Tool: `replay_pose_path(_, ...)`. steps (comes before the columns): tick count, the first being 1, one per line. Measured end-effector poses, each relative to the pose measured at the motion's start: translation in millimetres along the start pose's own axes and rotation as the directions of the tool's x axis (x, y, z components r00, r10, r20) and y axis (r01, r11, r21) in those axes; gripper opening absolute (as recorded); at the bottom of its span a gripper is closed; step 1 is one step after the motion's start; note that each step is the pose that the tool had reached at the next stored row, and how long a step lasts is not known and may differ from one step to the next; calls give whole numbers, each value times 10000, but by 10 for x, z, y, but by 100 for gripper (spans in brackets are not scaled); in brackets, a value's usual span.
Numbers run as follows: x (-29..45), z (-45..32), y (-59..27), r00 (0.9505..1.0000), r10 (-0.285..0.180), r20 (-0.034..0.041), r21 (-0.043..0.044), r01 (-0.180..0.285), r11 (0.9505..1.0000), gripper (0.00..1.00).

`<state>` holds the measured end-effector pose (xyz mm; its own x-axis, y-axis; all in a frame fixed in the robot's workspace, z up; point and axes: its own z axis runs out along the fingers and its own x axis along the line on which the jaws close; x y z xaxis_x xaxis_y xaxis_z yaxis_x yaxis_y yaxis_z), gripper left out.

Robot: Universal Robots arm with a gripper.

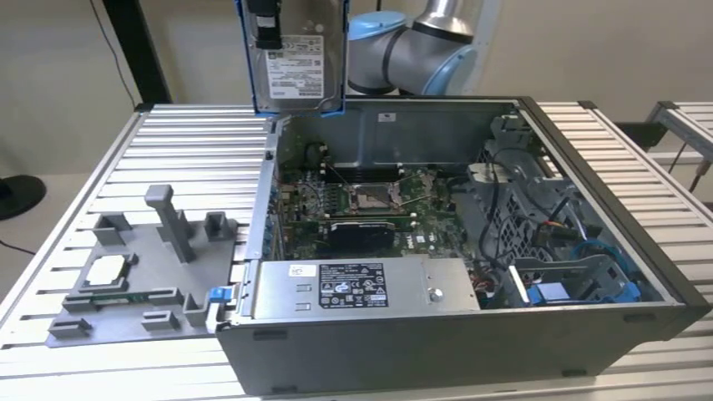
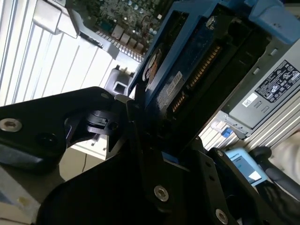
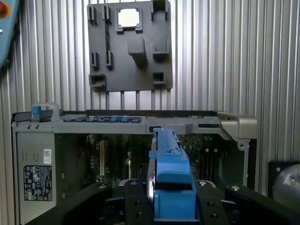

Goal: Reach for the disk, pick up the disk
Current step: 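Pick up the disk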

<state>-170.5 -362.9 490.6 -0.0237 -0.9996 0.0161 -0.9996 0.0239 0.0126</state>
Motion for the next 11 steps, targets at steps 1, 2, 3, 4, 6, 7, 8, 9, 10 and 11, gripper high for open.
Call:
replay_pose_path(1,0,0,-25,10000,0,0,0,0,10000,0)
replay_pose_path(2,-1,-1,-53,10000,0,0,-1,0,10000,0)
replay_pose_path(3,-1,-1,-78,10000,1,0,-1,-1,10000,0)
replay_pose_path(4,-1,-1,-103,10000,0,0,-1,0,10000,0)
replay_pose_path(6,-2,-2,-155,10000,-2,1,-1,2,10000,0)
replay_pose_path(7,-2,-2,-182,10000,-2,0,-2,2,10000,0)
replay_pose_path(8,-3,-3,-207,10000,-2,0,-3,2,10000,0)
replay_pose_path(9,-3,-3,-233,10000,-1,0,-2,1,10000,0)
replay_pose_path(10,-4,-4,-259,10000,-1,-1,-3,1,10000,0)
replay_pose_path(11,-4,-4,-288,10000,-2,-1,-4,2,10000,0)
